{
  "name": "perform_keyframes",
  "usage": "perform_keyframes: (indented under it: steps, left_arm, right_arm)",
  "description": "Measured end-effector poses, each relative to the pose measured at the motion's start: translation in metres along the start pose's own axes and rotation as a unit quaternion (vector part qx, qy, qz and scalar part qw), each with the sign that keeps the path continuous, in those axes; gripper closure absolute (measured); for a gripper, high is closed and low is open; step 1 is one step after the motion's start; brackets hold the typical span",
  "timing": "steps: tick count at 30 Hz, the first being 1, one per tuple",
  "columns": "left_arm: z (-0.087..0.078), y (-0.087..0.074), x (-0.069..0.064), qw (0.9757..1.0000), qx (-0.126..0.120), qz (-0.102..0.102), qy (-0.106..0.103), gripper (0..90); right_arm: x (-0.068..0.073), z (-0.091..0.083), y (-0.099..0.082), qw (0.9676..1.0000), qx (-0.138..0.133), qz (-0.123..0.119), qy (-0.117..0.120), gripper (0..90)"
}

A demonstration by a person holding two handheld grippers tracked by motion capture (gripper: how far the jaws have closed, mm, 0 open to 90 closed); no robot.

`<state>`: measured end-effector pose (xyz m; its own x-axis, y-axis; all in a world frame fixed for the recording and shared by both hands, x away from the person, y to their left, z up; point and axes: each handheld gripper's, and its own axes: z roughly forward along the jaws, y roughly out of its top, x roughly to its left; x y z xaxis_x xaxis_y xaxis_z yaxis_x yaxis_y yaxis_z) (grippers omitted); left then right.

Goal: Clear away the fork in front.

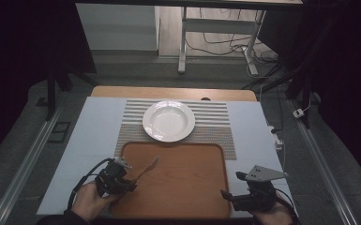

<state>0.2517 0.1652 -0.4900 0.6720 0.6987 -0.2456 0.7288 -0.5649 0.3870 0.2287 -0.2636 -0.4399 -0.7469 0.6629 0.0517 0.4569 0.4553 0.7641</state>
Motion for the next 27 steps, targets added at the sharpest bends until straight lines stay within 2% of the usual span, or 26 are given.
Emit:
perform_keyframes:
  steps: [5,8,10,18,24,27]
  left_arm:
    - [0.011,0.000,0.007,0.9990,0.022,-0.038,0.012,79.1]
    - [0.017,0.003,0.008,0.9986,0.029,-0.044,0.012,79.1]
    - [0.020,0.005,0.009,0.9984,0.033,-0.044,0.014,79.0]
    - [0.023,0.008,0.006,0.9987,0.022,-0.042,0.020,77.0]
    - [0.023,0.008,0.002,0.9991,0.020,-0.029,0.023,66.8]
    - [0.019,0.009,0.002,0.9996,0.006,-0.024,0.017,63.9]
  right_arm:
    - [-0.002,-0.003,-0.004,1.0000,0.006,0.004,-0.003,16.0]
    - [-0.003,-0.004,-0.005,0.9999,0.008,0.006,-0.005,16.0]
    - [-0.003,-0.005,-0.006,0.9999,0.005,0.008,-0.003,16.0]
    - [-0.005,-0.007,-0.008,0.9998,0.011,0.009,-0.012,14.9]
    - [-0.007,-0.008,-0.011,0.9997,0.015,0.016,-0.014,13.5]
    - [-0.007,-0.008,-0.011,0.9996,0.015,0.018,-0.014,13.0]
